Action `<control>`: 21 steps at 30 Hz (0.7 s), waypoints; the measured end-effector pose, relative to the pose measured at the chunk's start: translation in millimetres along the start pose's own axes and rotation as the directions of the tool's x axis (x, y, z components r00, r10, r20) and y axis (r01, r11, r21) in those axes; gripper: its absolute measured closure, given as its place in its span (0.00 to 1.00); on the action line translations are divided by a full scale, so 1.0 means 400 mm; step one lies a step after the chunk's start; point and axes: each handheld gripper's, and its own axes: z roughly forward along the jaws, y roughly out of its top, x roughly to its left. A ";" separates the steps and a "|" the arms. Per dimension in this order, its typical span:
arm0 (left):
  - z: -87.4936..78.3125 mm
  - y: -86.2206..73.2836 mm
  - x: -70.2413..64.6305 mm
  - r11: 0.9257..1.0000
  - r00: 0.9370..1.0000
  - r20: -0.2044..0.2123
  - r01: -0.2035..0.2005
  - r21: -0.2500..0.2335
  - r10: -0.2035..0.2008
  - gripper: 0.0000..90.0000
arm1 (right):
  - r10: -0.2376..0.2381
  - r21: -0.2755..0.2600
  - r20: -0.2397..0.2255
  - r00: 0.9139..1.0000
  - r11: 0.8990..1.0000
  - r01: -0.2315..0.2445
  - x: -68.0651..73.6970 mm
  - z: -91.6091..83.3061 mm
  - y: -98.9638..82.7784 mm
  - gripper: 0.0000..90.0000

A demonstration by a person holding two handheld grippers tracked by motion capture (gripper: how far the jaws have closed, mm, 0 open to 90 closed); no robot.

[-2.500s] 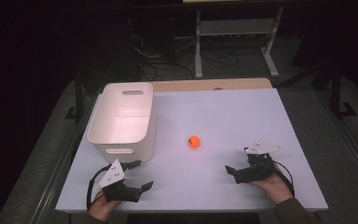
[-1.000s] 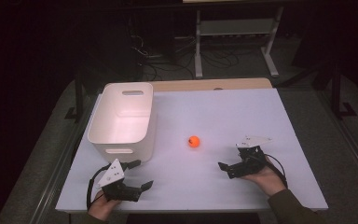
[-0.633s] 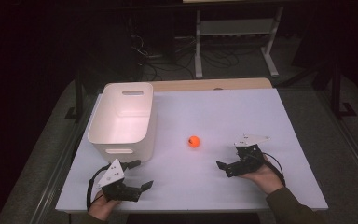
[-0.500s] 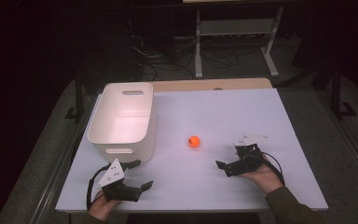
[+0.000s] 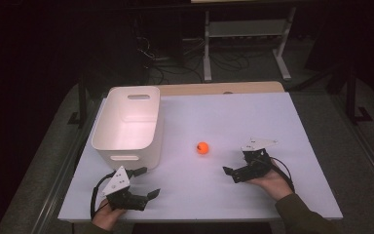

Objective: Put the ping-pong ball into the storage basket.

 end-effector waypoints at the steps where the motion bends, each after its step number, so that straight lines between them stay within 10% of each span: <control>1: 0.000 0.000 0.000 1.000 1.000 0.000 -0.001 0.000 0.001 0.16 | -0.002 0.000 0.000 1.000 1.000 0.002 0.000 0.001 0.000 0.00; 21: 0.000 0.000 -0.001 1.000 1.000 -0.001 -0.003 0.000 0.003 0.16 | -0.022 -0.007 -0.002 1.000 1.000 0.022 0.005 0.034 0.009 0.00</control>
